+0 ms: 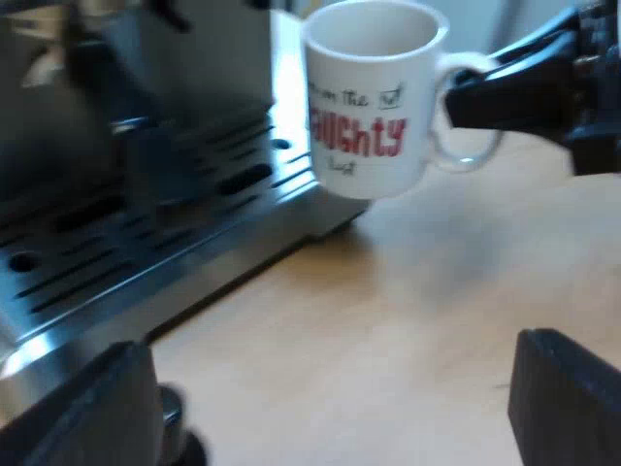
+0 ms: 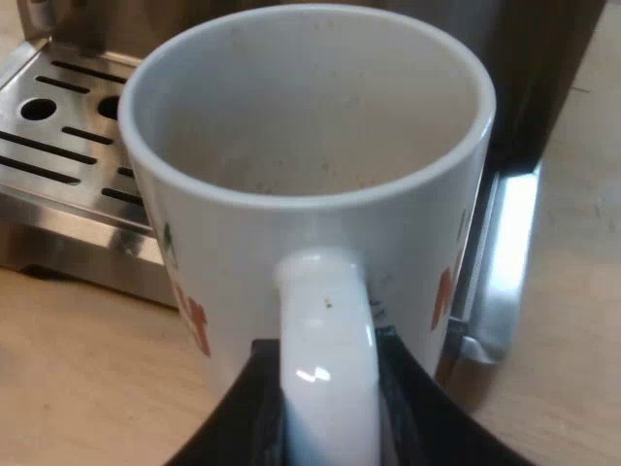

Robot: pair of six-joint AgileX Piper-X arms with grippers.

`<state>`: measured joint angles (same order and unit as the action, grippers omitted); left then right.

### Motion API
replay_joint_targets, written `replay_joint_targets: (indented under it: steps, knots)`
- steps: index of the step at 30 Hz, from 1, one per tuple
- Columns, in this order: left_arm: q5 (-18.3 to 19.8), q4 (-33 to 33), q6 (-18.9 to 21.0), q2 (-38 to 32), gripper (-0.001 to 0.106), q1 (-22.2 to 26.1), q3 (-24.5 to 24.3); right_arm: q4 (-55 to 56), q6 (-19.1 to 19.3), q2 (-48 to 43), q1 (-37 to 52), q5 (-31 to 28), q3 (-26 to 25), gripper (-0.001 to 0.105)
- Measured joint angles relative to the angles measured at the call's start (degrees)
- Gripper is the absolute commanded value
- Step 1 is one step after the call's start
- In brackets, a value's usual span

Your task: Remove mug from coffee machine

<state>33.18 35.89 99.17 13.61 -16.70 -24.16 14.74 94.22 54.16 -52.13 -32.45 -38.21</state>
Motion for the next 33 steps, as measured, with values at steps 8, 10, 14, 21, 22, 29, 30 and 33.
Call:
replay_joint_targets:
  steps: [8,10,14,21,22,29,30,33]
  knots:
    - [1.02,-5.34,0.64,0.00,0.079,-4.60,0.00,0.96,-0.38,-8.13,0.00,-5.44,5.92,0.000]
    - [1.02,-6.07,0.64,0.00,0.079,-4.74,0.00,0.96,-0.38,-9.30,0.00,-6.60,6.61,0.000]
    - [2.72,-9.25,2.17,2.36,0.079,-4.73,0.00,1.94,-0.51,-11.09,0.00,-9.04,7.35,0.000]
    - [3.17,-15.96,4.42,8.60,0.079,-4.73,0.00,2.10,-0.67,-11.26,0.00,-13.57,7.32,0.000]
    - [3.17,-16.66,4.89,9.57,0.079,-4.89,0.00,2.10,-0.67,-11.26,0.17,-13.70,7.32,0.000]
    - [0.52,-17.76,3.34,14.31,0.079,-11.99,0.00,2.10,-2.21,-11.26,9.29,-9.25,7.32,0.000]
    - [0.05,-17.93,2.76,14.69,0.079,-12.70,0.00,2.10,-2.22,-11.26,10.27,-8.63,7.48,0.000]
    - [-1.91,-18.56,2.25,16.10,0.079,-15.43,0.00,1.10,-2.56,-11.26,13.96,-7.21,8.37,0.000]
